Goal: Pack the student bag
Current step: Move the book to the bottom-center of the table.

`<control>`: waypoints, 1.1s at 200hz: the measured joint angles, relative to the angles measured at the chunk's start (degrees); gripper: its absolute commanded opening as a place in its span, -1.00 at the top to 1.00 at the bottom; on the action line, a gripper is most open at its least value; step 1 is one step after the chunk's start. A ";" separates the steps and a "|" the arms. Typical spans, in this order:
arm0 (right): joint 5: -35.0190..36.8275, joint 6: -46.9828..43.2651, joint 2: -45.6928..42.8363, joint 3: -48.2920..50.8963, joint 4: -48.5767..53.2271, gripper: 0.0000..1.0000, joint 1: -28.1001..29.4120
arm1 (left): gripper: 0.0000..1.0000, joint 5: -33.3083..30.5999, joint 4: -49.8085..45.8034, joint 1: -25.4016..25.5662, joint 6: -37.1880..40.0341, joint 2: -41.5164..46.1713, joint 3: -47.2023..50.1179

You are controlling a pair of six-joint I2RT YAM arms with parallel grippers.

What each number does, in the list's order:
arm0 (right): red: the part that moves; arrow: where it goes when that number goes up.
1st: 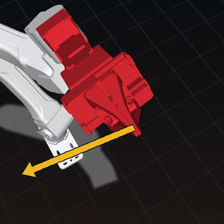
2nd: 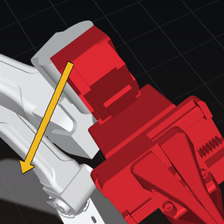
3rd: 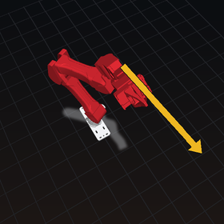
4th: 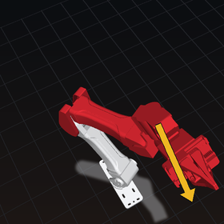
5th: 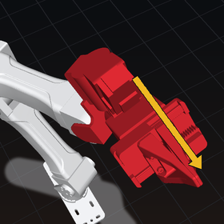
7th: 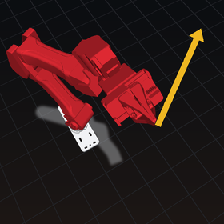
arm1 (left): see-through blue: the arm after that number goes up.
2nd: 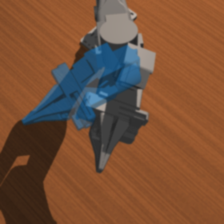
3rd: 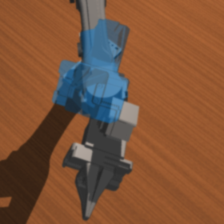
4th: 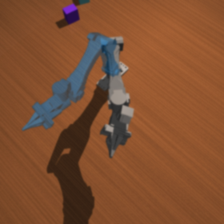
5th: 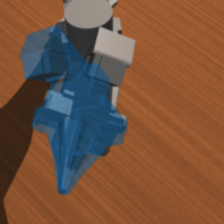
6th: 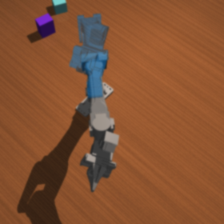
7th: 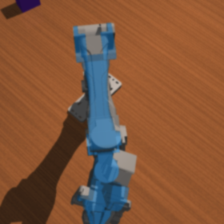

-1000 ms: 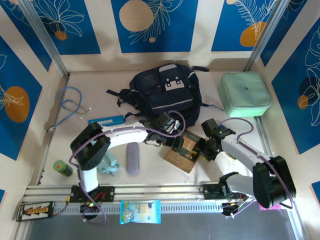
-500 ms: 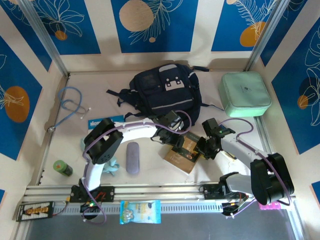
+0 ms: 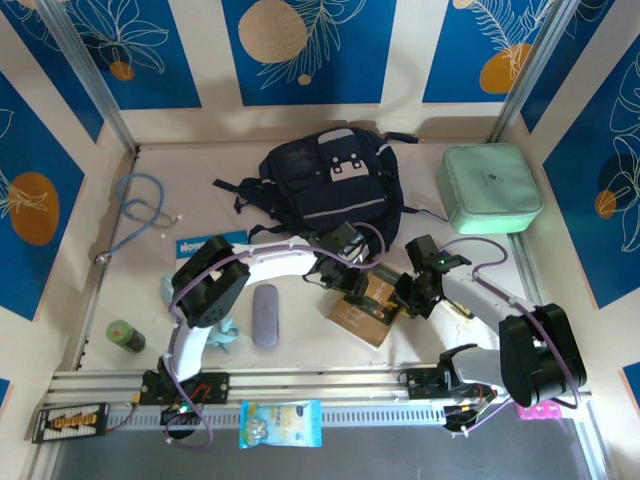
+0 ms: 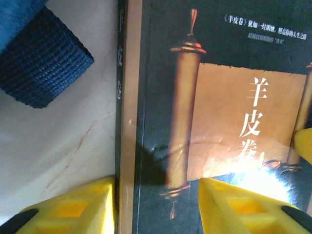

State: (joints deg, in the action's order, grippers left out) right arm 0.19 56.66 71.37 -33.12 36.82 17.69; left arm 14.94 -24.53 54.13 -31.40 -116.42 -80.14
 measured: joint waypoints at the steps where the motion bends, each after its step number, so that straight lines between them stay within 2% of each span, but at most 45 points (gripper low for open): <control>1: 0.00 0.07 0.00 0.00 0.02 0.52 0.00 | 0.11 0.02 0.00 -0.02 0.02 0.00 0.00; 29: 0.35 2.73 -1.51 0.52 0.31 0.53 -0.09 | 0.14 1.60 0.44 -0.37 -0.22 1.05 0.44; 95: 1.92 8.87 -11.23 5.81 3.52 0.54 -0.15 | 0.14 5.03 3.26 1.38 -0.11 2.99 -0.57; 186: -0.07 8.33 -8.87 5.35 3.17 0.55 -1.97 | 0.18 2.78 -1.20 1.51 2.12 -0.83 -4.24; 220: -0.28 8.09 -7.61 4.63 3.50 0.62 -2.08 | 0.32 1.49 -1.42 1.51 2.95 -1.88 -4.37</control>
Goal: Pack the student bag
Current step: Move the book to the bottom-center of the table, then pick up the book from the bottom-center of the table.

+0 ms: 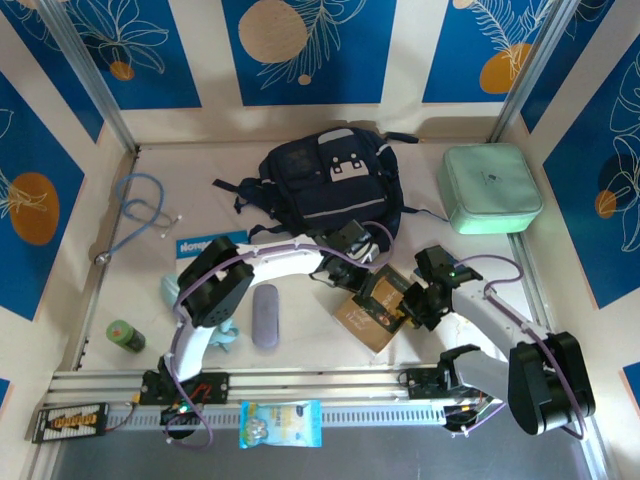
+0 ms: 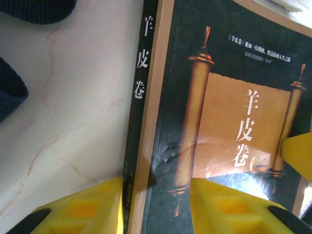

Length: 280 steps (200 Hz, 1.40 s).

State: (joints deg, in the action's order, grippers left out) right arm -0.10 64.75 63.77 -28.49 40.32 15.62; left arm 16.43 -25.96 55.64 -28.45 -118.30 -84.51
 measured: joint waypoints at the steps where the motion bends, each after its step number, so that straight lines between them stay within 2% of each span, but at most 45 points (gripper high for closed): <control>1: 0.00 0.00 0.02 -0.02 0.00 0.63 0.00 | 0.33 -0.02 0.00 0.00 0.02 0.00 0.00; 38: -0.61 -0.13 1.05 -0.33 -1.46 0.67 0.20 | 0.36 -1.77 -1.40 0.02 0.55 1.03 0.02; 106: -0.33 2.64 0.68 2.05 -13.70 0.67 3.30 | 0.38 -3.34 -2.40 0.42 4.59 8.09 0.13; 182: -1.68 -2.51 13.94 -5.79 -19.37 0.67 3.10 | 0.32 -13.00 -1.33 -1.44 3.19 9.86 3.43; 205: -1.95 -4.28 17.05 -8.22 -19.80 0.67 3.13 | 0.07 -15.45 -1.11 -2.84 1.55 10.16 6.32; 230: -2.32 -6.03 19.21 -9.64 -21.66 0.67 3.13 | -0.26 -15.28 -1.18 -3.41 0.66 10.49 8.66; 255: -2.78 -7.26 20.31 -10.08 -22.80 0.67 3.19 | -0.39 -14.25 -1.38 -4.17 -0.11 10.86 10.34; 280: -3.02 -7.74 20.52 -10.08 -23.17 0.68 3.13 | -0.40 -12.39 -0.92 -5.09 -0.66 10.88 11.32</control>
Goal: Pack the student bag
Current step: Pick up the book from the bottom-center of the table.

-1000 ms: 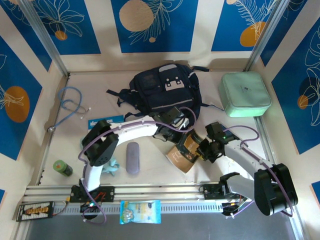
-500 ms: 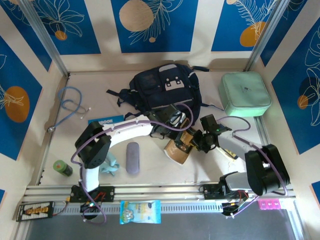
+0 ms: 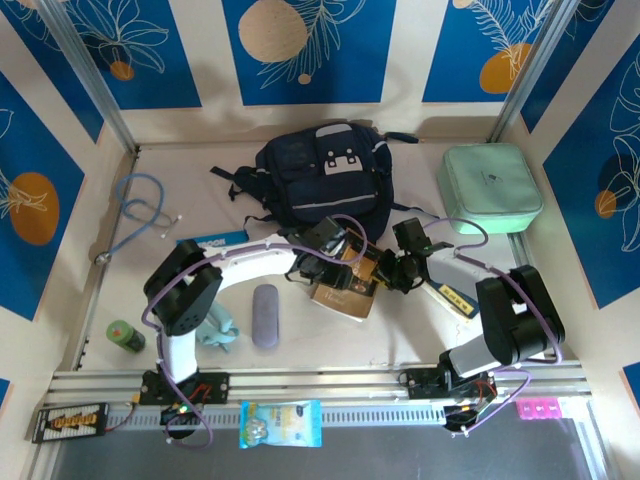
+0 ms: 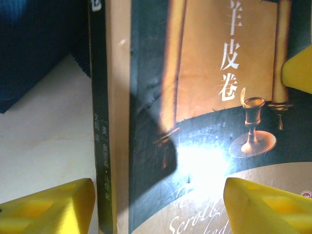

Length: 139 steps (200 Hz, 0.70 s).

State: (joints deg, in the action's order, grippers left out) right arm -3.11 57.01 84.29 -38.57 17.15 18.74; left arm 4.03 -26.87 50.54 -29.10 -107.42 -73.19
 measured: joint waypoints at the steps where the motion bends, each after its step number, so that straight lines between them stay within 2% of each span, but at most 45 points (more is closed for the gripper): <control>1: -0.02 0.00 0.00 0.00 0.00 0.68 0.00 | -0.40 0.02 0.04 -0.04 -0.02 0.00 0.02; 38: -0.39 0.00 0.46 -0.26 -0.15 0.68 0.00 | -0.19 3.43 1.99 -0.55 -0.55 0.00 0.79; 77: -0.79 0.00 0.63 -0.39 0.00 0.68 -0.02 | 0.30 5.01 1.99 -1.68 -0.37 0.22 1.27; 109: 0.48 0.04 -0.33 -0.28 0.46 0.66 -0.04 | 0.85 7.43 2.78 -1.79 -0.17 3.21 2.40; 123: 1.57 0.15 -1.40 -0.11 0.92 0.55 0.07 | 1.00 8.81 3.34 -1.51 0.20 4.68 2.40; 139: 3.43 -0.11 -3.21 -0.07 2.45 0.30 0.07 | 1.00 9.84 3.28 -1.25 0.98 5.81 2.23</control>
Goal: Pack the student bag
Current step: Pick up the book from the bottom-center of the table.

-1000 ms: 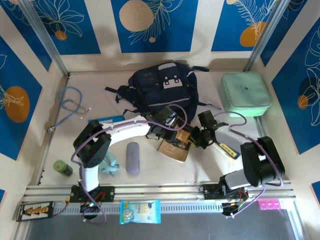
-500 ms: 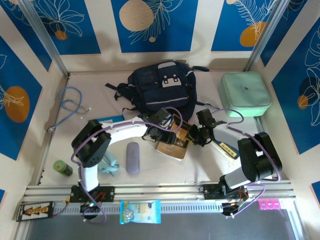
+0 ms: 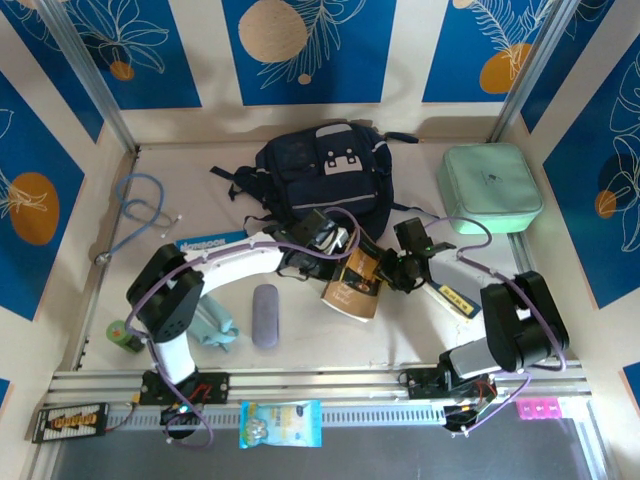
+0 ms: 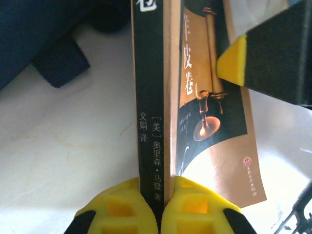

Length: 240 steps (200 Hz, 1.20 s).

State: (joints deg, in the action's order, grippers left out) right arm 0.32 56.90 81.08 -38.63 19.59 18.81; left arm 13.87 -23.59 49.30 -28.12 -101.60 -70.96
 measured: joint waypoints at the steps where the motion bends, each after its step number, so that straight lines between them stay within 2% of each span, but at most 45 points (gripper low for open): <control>1: 0.20 0.11 -0.20 0.00 0.11 0.29 -0.02 | 1.00 0.07 -0.02 0.00 0.00 0.04 -0.02; 31: 2.78 -1.14 -4.72 -0.90 3.45 -0.15 -1.29 | 1.00 0.66 -1.77 -0.20 1.60 2.21 -2.73; 44: 2.36 -2.16 -6.51 -1.79 3.82 -0.28 -2.40 | 1.00 0.46 -2.56 -0.72 1.99 3.45 -4.26; 81: -5.22 -4.13 -10.91 -3.04 -0.74 -0.53 -6.25 | 1.00 -1.29 -2.54 -4.42 2.08 9.29 -5.46; 115: -13.73 -1.75 -12.94 -2.99 -9.31 -0.63 -6.56 | 1.00 -2.54 0.66 -9.97 -2.38 11.82 -5.46; 154: -19.80 4.96 -13.64 -0.87 -21.75 -0.70 -4.96 | 1.00 -2.51 9.33 -13.49 -13.38 11.80 -5.14; 194: -20.76 15.39 -13.55 4.37 -34.34 -0.87 -2.29 | 1.00 -3.87 16.37 -14.27 -24.30 11.74 -4.26; 221: -20.90 23.45 -11.28 6.58 -43.34 -0.99 -1.90 | 1.00 -4.68 19.10 -14.32 -29.22 11.28 -3.32; 240: -20.50 28.28 -8.31 6.58 -50.36 -1.00 -1.46 | 1.00 -5.11 20.39 -14.32 -31.56 10.75 -3.21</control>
State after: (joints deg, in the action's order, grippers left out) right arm -20.18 85.19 72.77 -32.05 -30.76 17.34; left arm 8.75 -3.20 34.98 -59.68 -90.85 -74.17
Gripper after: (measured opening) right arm 0.997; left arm 0.076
